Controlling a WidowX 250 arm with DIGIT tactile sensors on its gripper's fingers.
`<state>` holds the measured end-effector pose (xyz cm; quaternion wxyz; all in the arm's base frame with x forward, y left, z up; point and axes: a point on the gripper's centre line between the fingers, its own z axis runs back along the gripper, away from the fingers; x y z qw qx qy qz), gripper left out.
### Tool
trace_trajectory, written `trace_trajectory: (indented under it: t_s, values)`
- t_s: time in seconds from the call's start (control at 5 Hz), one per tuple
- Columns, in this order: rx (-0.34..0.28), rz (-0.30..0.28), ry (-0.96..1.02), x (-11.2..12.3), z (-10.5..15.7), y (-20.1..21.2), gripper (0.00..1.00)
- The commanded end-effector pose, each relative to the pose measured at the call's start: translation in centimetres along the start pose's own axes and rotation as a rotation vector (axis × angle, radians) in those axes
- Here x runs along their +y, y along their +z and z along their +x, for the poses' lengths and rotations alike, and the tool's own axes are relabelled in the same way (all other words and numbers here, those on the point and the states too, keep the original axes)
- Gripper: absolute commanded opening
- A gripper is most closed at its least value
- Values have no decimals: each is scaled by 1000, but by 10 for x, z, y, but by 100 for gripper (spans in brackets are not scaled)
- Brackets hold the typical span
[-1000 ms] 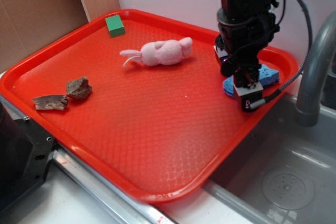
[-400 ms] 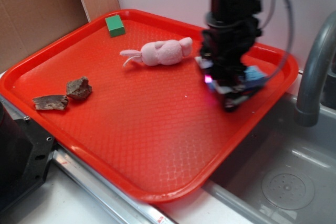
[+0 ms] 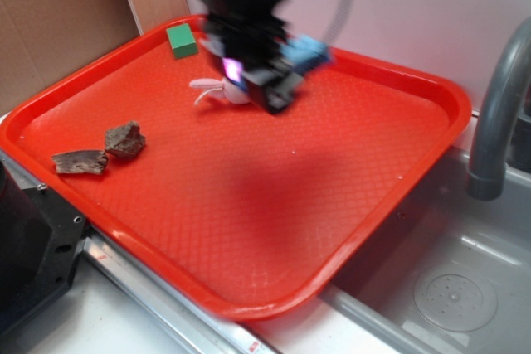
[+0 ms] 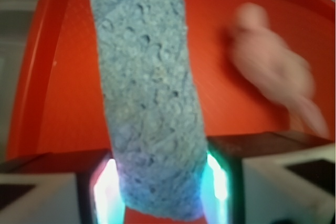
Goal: Grab the blue sponge.
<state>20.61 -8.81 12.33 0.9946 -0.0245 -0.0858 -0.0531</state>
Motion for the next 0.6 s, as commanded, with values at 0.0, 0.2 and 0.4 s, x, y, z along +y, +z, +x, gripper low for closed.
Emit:
trace_trajectory:
  t_s: [0.0, 0.2, 0.4]
  values:
    - [31, 53, 364, 9, -68, 82, 0]
    - [44, 98, 499, 33, -66, 98, 0]
    - [8, 107, 537, 51, -44, 98, 0]
